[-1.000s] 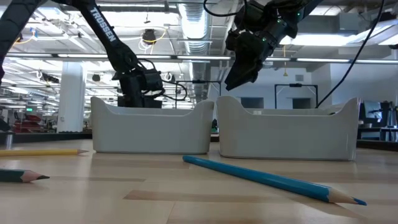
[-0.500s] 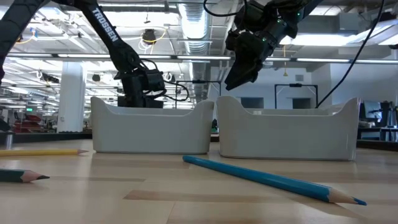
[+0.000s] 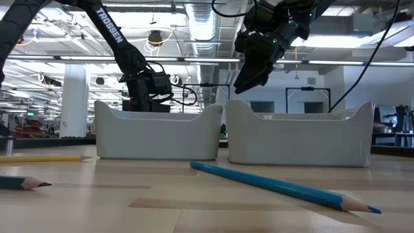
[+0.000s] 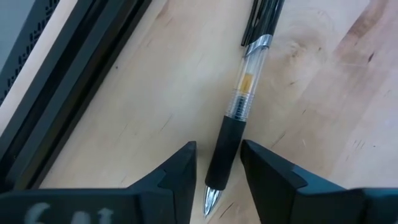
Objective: Sort pens & pencils
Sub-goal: Put the black pen into the right gray bin
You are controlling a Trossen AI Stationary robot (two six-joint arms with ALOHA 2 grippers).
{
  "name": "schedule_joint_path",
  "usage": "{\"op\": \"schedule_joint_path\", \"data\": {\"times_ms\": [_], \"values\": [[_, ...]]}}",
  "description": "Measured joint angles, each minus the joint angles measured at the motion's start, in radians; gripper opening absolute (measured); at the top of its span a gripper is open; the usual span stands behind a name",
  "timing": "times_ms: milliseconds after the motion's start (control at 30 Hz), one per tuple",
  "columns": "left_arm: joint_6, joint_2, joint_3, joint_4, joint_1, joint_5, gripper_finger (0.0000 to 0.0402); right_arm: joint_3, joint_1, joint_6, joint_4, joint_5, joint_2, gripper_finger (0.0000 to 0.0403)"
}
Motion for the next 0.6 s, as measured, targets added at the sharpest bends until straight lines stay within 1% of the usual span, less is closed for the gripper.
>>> {"op": "schedule_joint_path", "data": {"times_ms": [267,367,467,600], "values": [[0.027,0.0,0.0,-0.005,-0.001,0.009,0.0047,0.0,0.0,0.0,0.0,0.0,0.0,0.026],[0.051,0.0,0.0,-0.006,-0.001,0.009,0.0028,0.0,0.0,0.0,0.0,0.0,0.0,0.026],[0.061,0.0,0.0,-0.007,-0.001,0.009,0.0023,0.0,0.0,0.0,0.0,0.0,0.0,0.026],[0.062,0.0,0.0,-0.006,-0.001,0.007,0.0033,0.0,0.0,0.0,0.0,0.0,0.0,0.026]]}}
